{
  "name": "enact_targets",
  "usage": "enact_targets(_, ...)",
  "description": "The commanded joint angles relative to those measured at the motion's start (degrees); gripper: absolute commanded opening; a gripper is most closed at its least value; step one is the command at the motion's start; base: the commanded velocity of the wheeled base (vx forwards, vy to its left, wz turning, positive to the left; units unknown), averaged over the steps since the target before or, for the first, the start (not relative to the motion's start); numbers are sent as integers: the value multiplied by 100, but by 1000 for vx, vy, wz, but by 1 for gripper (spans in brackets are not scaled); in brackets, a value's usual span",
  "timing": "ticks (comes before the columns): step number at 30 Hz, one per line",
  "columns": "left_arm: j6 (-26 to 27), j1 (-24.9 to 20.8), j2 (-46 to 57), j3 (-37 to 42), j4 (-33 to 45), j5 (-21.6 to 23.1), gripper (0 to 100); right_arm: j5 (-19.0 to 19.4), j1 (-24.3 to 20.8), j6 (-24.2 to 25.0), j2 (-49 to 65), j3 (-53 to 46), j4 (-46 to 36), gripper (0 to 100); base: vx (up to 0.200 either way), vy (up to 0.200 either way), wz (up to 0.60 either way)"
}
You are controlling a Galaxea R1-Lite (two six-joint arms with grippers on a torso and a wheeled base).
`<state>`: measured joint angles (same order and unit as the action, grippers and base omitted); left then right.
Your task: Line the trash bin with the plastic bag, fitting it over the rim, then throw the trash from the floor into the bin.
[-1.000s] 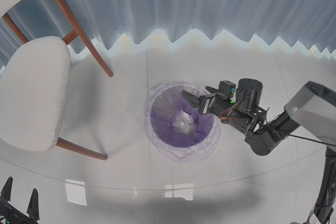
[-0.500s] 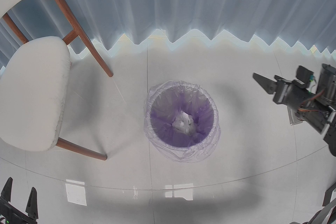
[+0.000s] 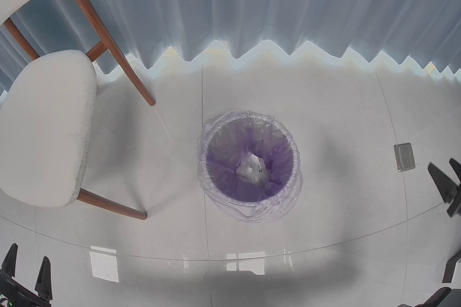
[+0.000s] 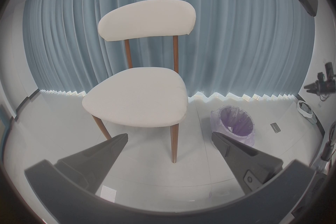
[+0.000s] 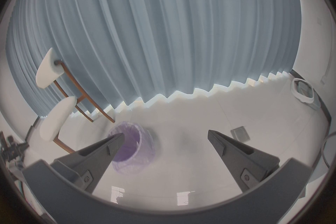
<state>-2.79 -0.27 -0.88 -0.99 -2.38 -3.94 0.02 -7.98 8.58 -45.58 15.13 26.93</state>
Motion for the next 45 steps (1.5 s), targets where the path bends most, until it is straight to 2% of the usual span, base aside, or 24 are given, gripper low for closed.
enact_targets(1,-20,0,88,99,0,-2,100,-55,306,-612,2721,-1311,-1172,100,0,0,0)
enact_targets(6,-20,0,88,99,0,-2,100,-38,298,-1069,4083,-1407,-2570,100,0,0,0)
enact_targets(12,-20,0,88,99,0,-2,100,-354,306,-981,3987,-1451,-2508,100,0,0,0)
enact_targets(15,-20,0,88,99,0,-2,100,-574,306,-1060,3987,-1416,-2596,100,0,0,0)
enact_targets(17,-20,0,88,99,0,-2,100,-802,341,-937,3996,-1425,-2605,100,0,0,0)
enact_targets(20,-20,0,88,99,0,-2,100,-829,790,-770,4031,-1407,-2614,100,0,0,0)
enact_targets(21,-20,0,88,99,0,-2,100,-829,790,-770,4031,-1407,-2614,100,0,0,0)
enact_targets(22,-20,0,88,99,0,-2,100,-829,1062,-762,4101,-1407,-2649,100,0,0,0)
enact_targets(25,-20,0,88,99,0,-2,100,-829,1062,-577,4101,-1407,-2640,100,0,0,0)
enact_targets(27,-20,0,88,99,0,-2,100,-793,1062,-577,4110,-1416,-2623,100,0,0,0)
enact_targets(30,-20,0,88,99,0,-2,100,-82,728,-691,4497,-1425,-2710,100,0,0,0)
enact_targets(32,-20,-8,88,99,0,-2,100,419,772,-1025,4558,-1513,-2684,100,0,0,0)
enact_targets(33,-20,-8,88,99,0,-2,100,490,772,-1060,4558,-1513,-2675,100,0,0,0)
enact_targets(35,-20,-8,88,99,0,-2,100,428,772,-911,4558,-1513,-2684,100,0,0,0)
enact_targets(38,-20,-8,88,99,0,-2,100,77,781,-779,4558,-1504,-2702,100,0,0,0)
enact_targets(45,-20,-8,88,99,0,-2,100,77,790,-832,4558,-1504,-2693,100,0,0,0)
